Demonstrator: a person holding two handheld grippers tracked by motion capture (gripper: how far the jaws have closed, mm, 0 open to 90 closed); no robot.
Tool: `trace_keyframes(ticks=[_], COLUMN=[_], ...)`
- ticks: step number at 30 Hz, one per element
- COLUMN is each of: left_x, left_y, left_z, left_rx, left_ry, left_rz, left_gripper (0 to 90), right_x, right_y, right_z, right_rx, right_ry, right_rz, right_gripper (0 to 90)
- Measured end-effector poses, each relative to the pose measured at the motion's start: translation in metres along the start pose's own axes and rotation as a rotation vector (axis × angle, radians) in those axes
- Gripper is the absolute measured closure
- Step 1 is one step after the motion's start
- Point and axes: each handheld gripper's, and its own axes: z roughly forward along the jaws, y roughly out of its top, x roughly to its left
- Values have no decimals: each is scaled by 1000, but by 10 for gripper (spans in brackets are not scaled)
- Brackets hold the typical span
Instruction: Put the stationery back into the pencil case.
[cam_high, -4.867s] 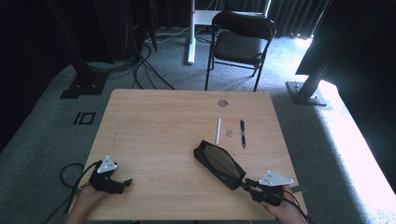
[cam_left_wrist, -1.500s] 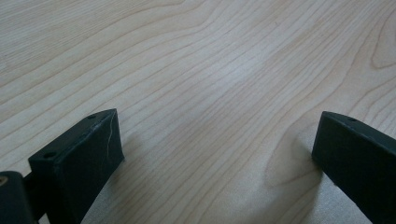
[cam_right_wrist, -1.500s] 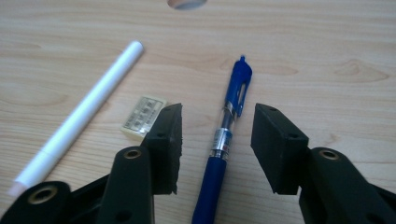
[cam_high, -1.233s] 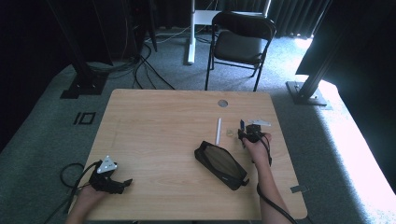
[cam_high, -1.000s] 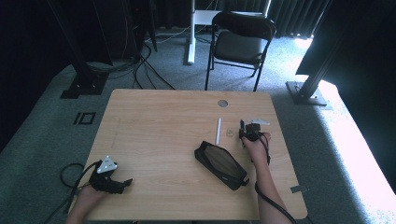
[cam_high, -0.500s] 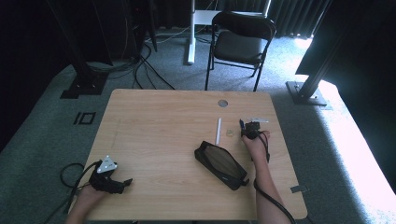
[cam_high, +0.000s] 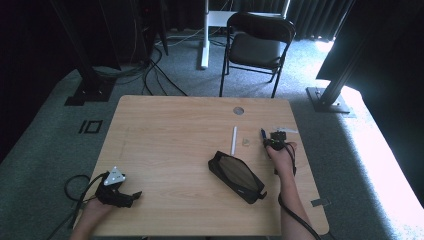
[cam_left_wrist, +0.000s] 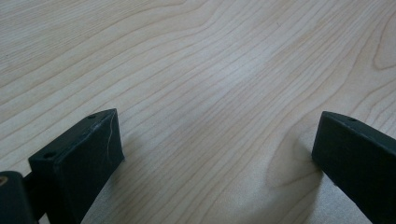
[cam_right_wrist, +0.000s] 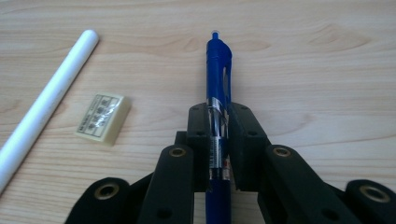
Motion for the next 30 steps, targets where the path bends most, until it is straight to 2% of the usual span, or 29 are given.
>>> trace_keyframes(ticks=[1, 4, 11, 19, 27, 30], left_x=[0, 0, 0, 0, 0, 0], left_y=[0, 0, 0, 0, 0, 0], left_z=[0, 0, 0, 0, 0, 0], left_rx=[0, 0, 0, 0, 0, 0], left_ry=[0, 0, 0, 0, 0, 0], left_rz=[0, 0, 0, 0, 0, 0], left_gripper=[20, 20, 20, 20, 20, 21], right_x=[-1, -5, -9, -9, -3, 1], right_y=[-1, -5, -5, -5, -7, -7], right_z=[-1, -6, -27, -48, -69, -80], right_rx=[1, 1, -50, -81, -107, -131], right_ry=[-4, 26, 67, 105, 162, 209], right_rz=[-13, 11, 31, 21, -2, -11], right_gripper=[795, 795, 795, 795, 795, 795])
